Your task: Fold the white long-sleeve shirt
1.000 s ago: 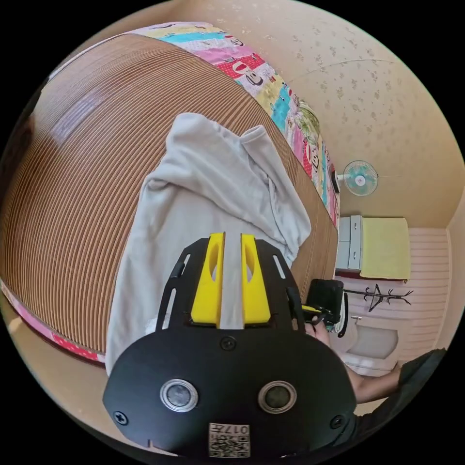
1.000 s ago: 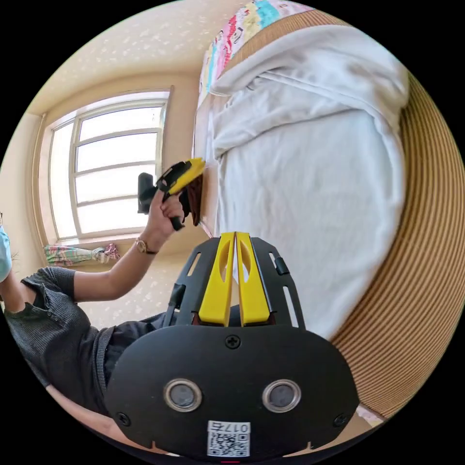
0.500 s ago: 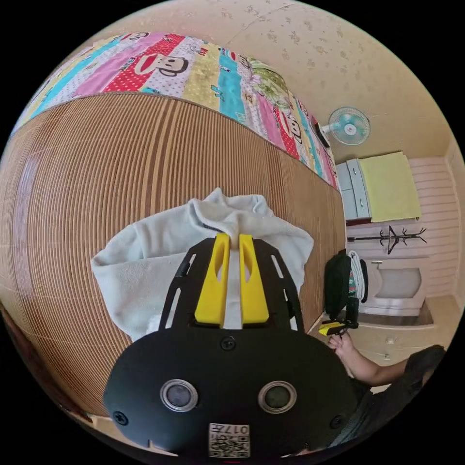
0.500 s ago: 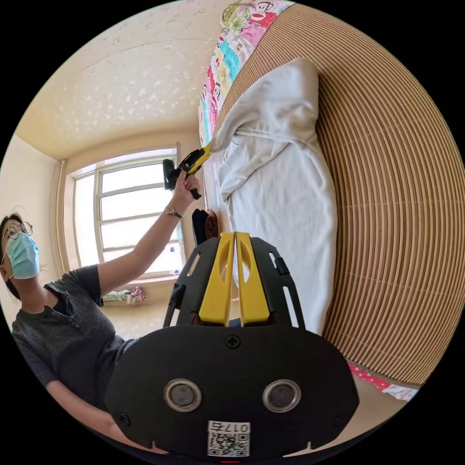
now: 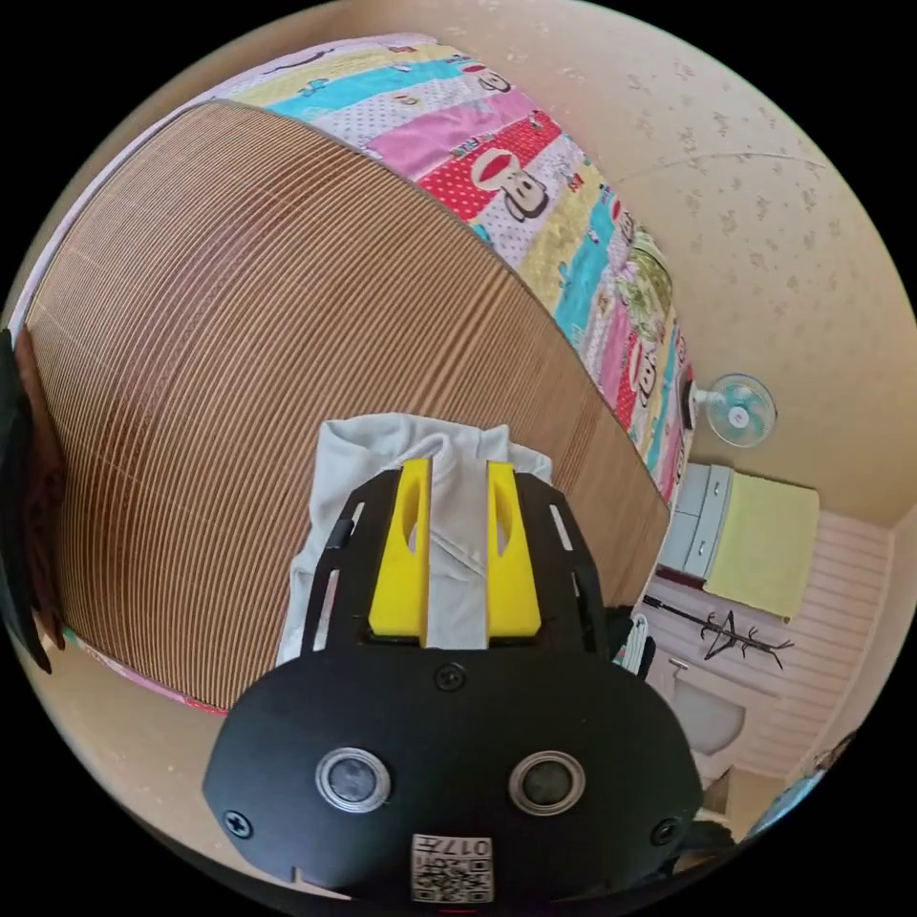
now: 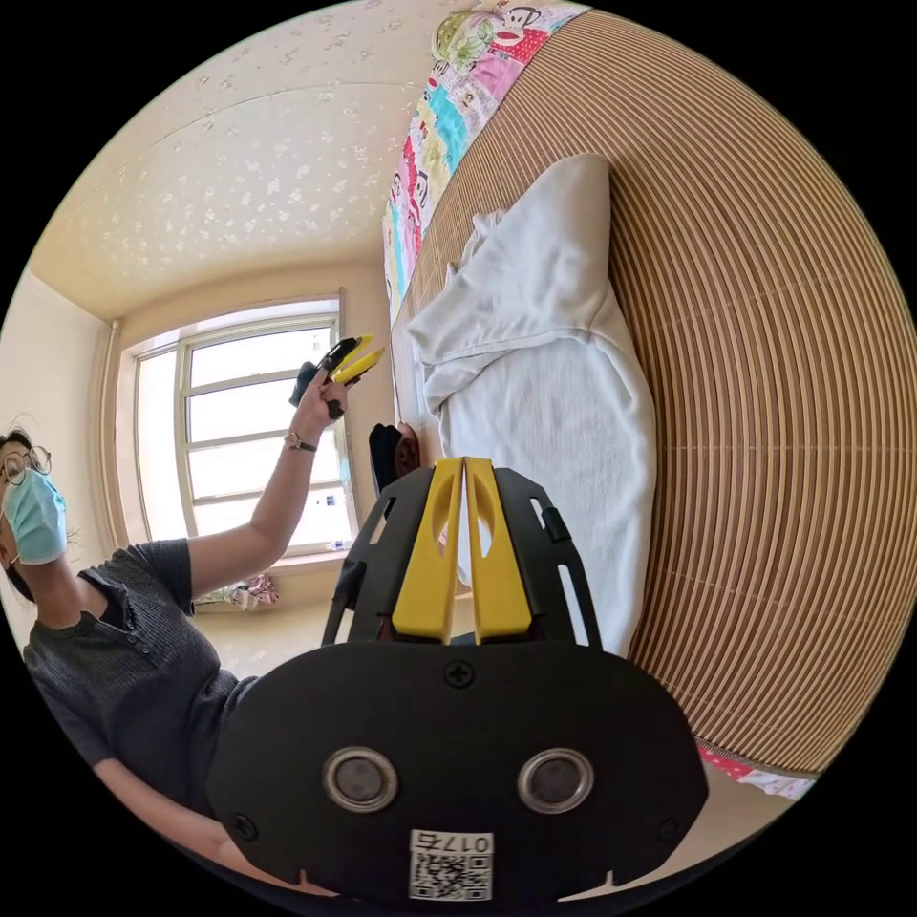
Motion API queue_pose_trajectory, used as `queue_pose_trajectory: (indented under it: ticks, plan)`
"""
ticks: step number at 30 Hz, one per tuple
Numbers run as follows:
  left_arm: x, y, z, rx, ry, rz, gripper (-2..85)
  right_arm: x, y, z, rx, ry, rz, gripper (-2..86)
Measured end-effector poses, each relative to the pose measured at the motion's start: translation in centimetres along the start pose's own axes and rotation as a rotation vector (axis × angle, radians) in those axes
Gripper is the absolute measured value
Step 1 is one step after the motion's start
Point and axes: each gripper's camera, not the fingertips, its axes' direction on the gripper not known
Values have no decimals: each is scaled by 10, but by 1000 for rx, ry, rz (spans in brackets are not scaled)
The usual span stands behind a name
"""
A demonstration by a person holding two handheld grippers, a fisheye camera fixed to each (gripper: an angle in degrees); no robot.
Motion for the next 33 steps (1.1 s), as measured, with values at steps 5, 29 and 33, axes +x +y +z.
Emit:
queue_pose_trajectory:
  ticks: [5,29,33]
  plan:
    - [-17,15,52,10,-32,96,121,7,2,2,-23,6,42,5]
    - [-63,121,-24,1,-164,113,98,-27,43,-47,-49,242,126,35]
    - [-98,181,-57,-19,-111,224,107,-24,84,-59,-167,388,176,73]
